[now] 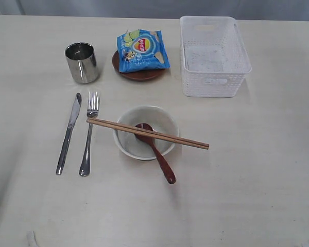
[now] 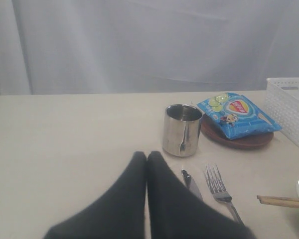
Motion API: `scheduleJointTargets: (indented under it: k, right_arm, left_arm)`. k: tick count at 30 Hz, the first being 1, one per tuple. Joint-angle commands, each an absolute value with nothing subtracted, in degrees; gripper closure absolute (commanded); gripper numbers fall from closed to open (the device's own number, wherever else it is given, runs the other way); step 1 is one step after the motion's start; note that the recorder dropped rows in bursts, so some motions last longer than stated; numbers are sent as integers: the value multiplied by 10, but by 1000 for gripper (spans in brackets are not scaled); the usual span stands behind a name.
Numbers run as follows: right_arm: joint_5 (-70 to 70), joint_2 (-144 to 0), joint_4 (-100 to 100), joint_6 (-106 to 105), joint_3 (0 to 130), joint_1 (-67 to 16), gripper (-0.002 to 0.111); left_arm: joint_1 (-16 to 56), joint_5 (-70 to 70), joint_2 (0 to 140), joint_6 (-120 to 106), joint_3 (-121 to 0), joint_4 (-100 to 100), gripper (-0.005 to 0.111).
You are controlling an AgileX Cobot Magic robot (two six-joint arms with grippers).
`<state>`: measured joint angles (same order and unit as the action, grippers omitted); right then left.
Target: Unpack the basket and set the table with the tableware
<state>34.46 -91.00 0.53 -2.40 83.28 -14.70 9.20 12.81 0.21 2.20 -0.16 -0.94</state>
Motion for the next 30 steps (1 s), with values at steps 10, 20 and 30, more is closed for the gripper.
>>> scheduleJointTargets:
  k: [10,20,30]
  right_arm:
    - [110,-522,0,-57,500,-161,108]
    - [107,-370,0,-57,490,-179,108]
    - [-435,-129,-15,-70,103,-84,108]
  left_arm:
    - [93,122,0,22,0,-11,107]
    - [93,122,0,22,0,-11,107]
    - [93,122,0,22,0,-11,107]
